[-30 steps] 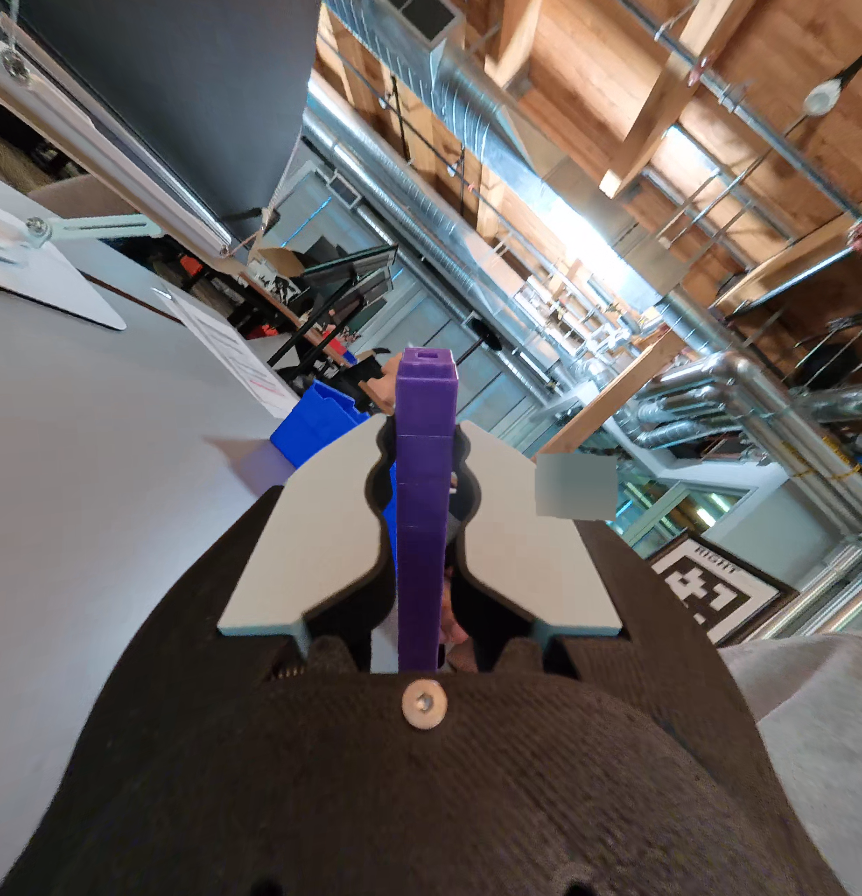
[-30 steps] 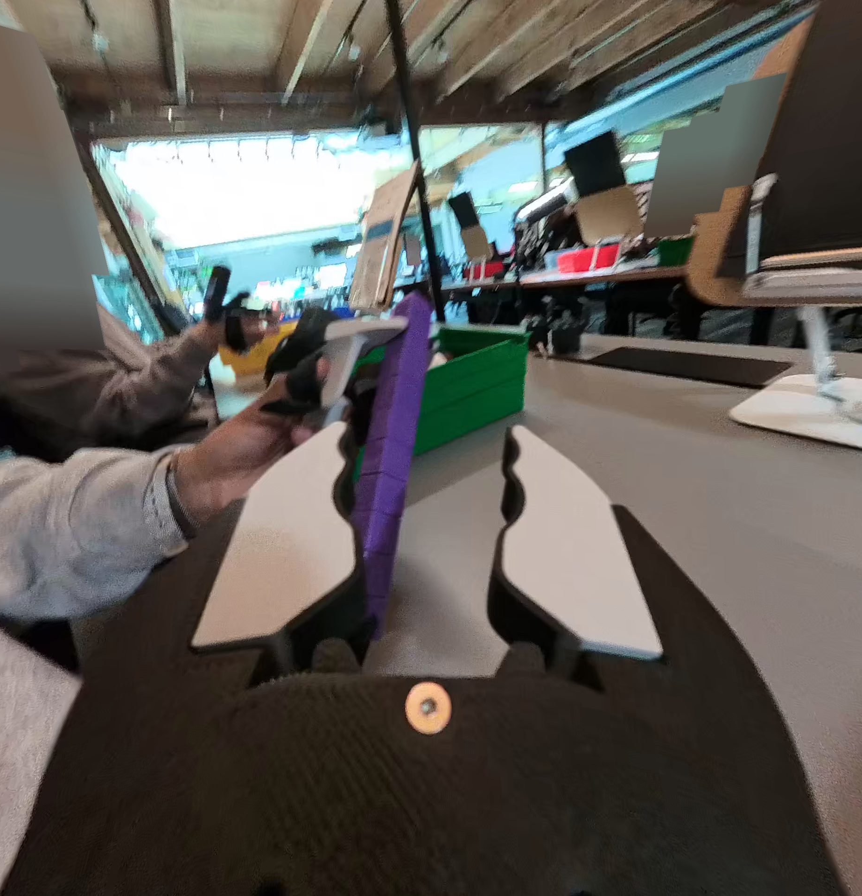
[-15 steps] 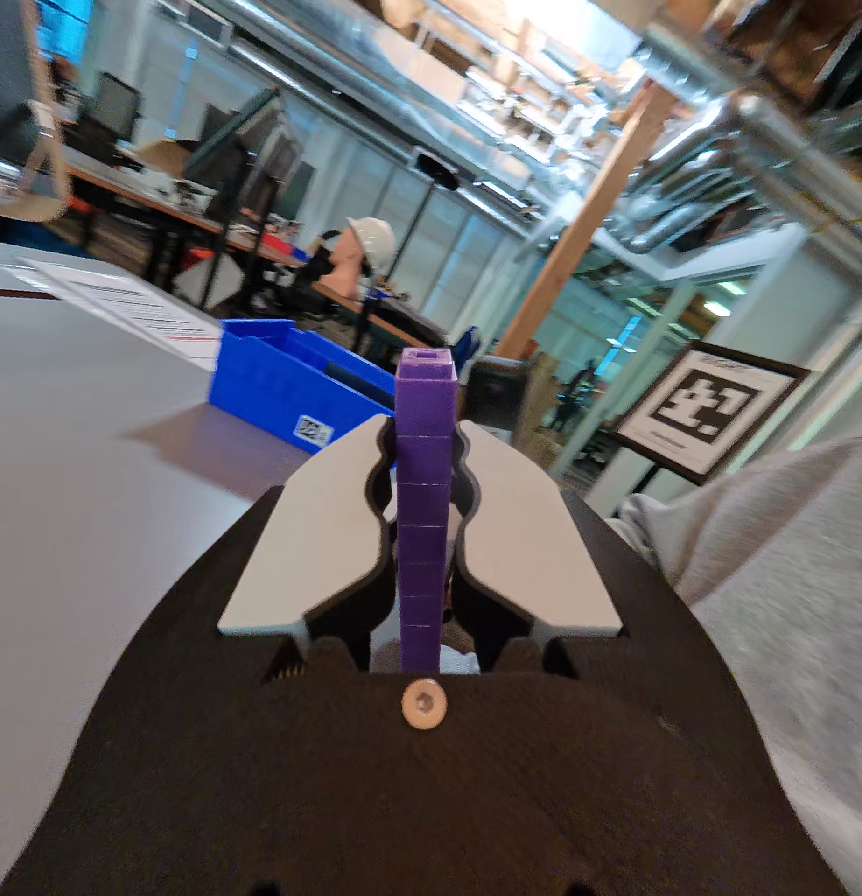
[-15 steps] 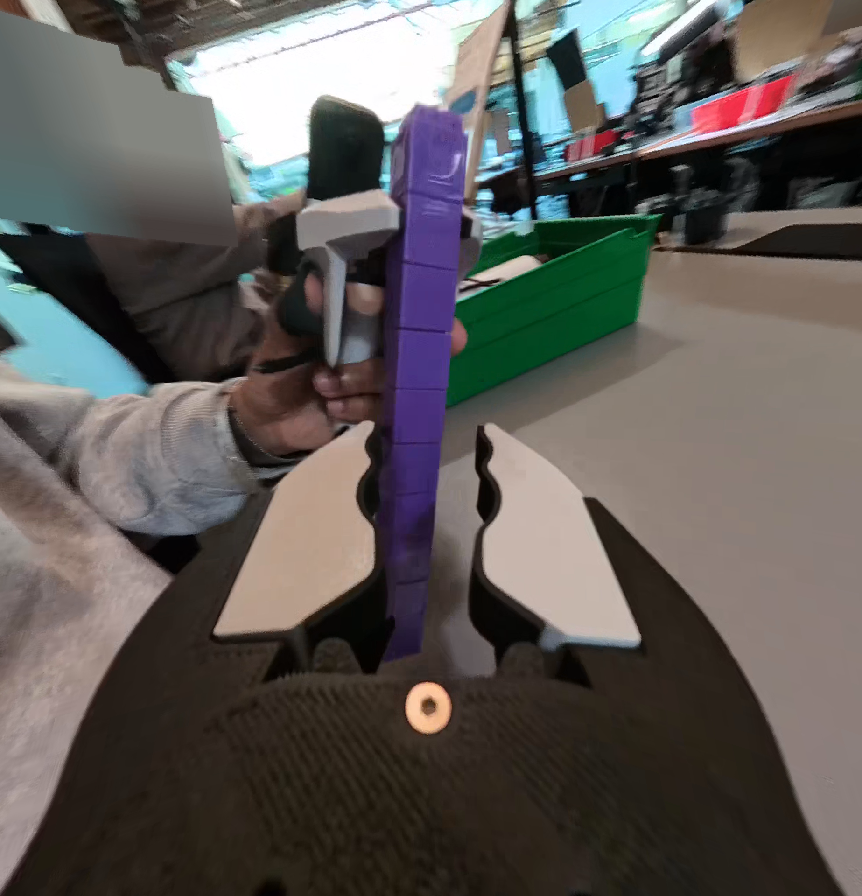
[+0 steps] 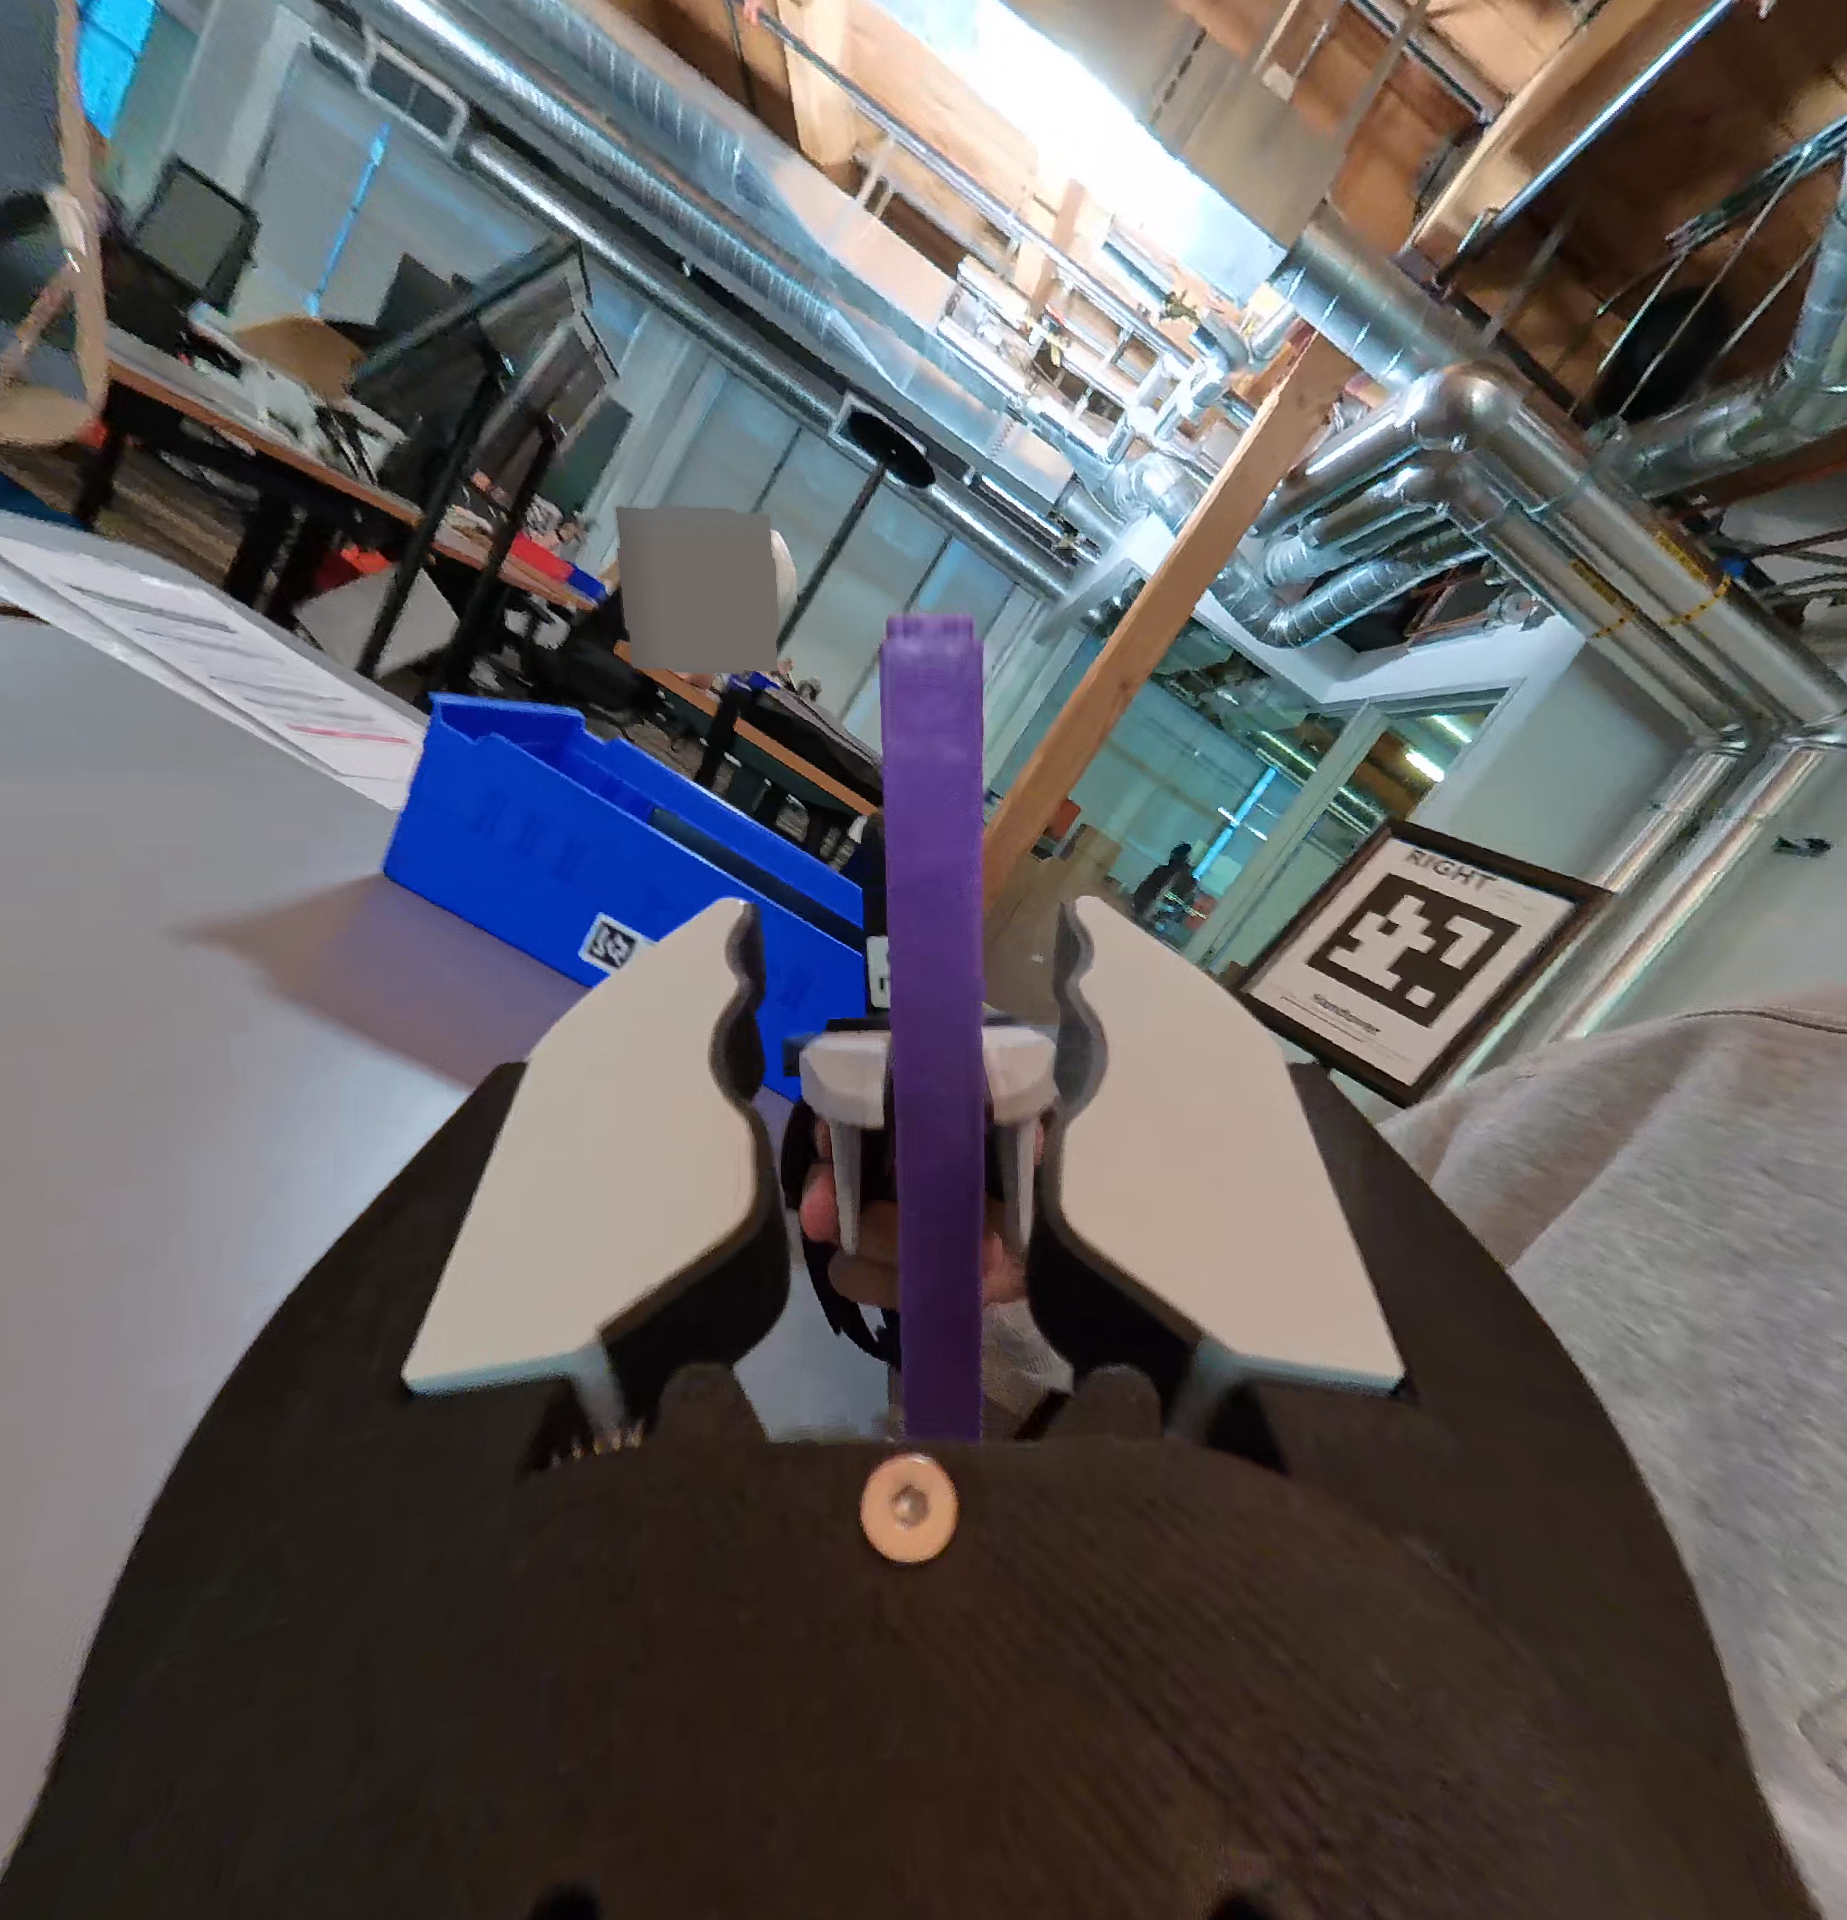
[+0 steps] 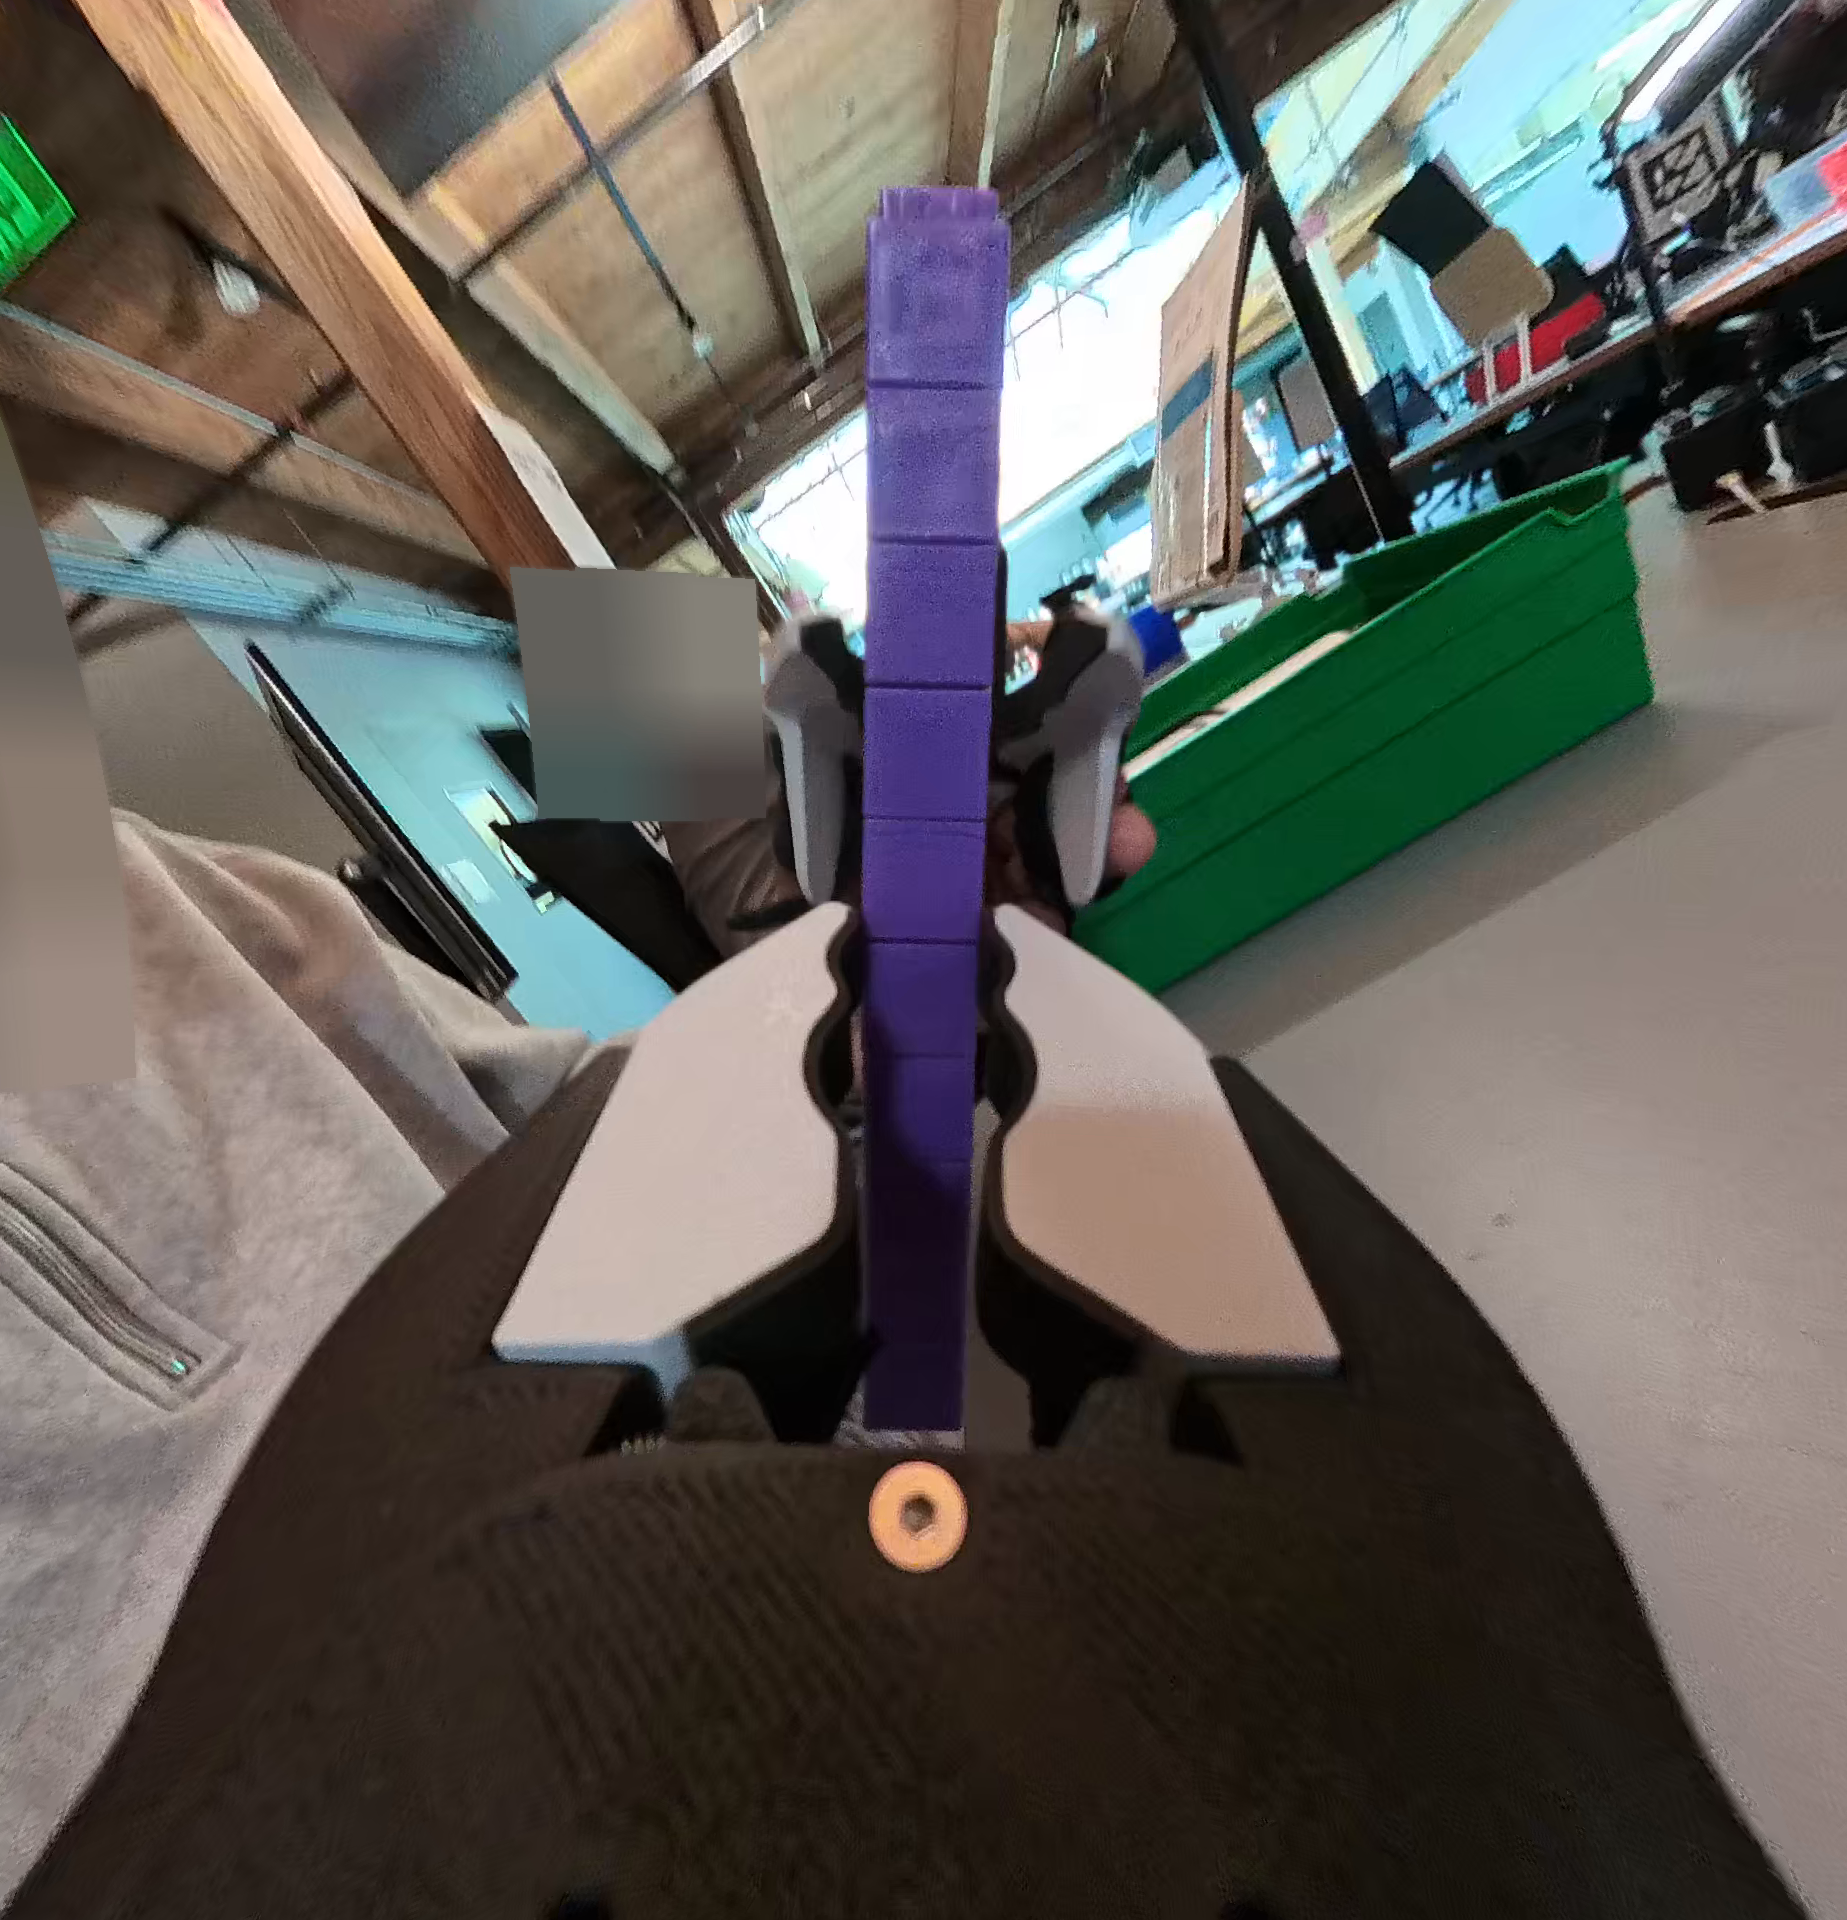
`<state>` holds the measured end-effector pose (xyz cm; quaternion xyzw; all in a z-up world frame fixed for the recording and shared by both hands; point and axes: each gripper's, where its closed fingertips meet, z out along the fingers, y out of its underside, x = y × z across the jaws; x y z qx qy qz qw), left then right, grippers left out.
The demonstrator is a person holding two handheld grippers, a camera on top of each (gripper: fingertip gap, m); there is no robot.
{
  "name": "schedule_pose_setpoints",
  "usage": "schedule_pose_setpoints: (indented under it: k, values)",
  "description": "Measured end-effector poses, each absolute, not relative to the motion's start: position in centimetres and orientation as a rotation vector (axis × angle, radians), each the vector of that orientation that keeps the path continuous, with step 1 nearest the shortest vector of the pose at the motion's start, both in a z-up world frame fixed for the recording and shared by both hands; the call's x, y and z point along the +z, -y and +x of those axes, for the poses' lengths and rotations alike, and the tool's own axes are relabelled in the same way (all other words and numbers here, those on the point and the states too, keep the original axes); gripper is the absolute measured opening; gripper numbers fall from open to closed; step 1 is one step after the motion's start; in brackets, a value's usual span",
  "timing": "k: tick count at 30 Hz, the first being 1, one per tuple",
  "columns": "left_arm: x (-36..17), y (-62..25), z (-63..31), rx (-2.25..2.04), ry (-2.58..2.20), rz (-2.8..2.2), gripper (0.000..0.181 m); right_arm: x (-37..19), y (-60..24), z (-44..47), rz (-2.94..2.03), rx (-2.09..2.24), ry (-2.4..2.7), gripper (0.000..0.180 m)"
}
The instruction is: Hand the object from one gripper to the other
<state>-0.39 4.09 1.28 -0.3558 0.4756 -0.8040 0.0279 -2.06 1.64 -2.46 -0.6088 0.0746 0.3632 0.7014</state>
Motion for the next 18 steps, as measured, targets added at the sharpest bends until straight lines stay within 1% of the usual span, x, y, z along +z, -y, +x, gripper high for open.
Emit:
schedule_pose_setpoints:
  k: [1,5,8,12,14,15,18]
  values:
    - [0.9,-3.7,-0.5,-2.501,-1.51,-1.111,0.046,-2.2,-1.4,-1.6,-1.328,0.818,-0.182,0.021]
    - [-1.9,-1.6,-0.6,-2.508,-1.728,-1.201,0.04,-1.5,-0.8,-0.4,-1.256,0.803,-0.216,0.021]
    - [-3.5,-0.1,-0.8,-2.441,-1.848,-1.203,0.04,-1.5,-0.8,-0.2,-1.255,0.765,-0.216,0.021]
    - [-4.2,1.1,-1.4,-2.352,-1.96,-1.144,0.038,-1.7,-1.0,-0.4,-1.281,0.697,-0.192,0.021]
    - [-4.6,1.4,-1.5,-2.31,-1.998,-1.125,0.031,-1.8,-1.2,-0.6,-1.294,0.659,-0.176,0.022]
    - [-4.7,1.5,-1.6,-2.297,-2.019,-1.112,0.024,-1.8,-1.2,-0.7,-1.299,0.643,-0.171,0.022]
    - [-4.6,1.4,-1.7,-2.252,-2.023,-1.082,0.023,-1.7,-1.2,-0.6,-1.287,0.628,-0.17,0.022]
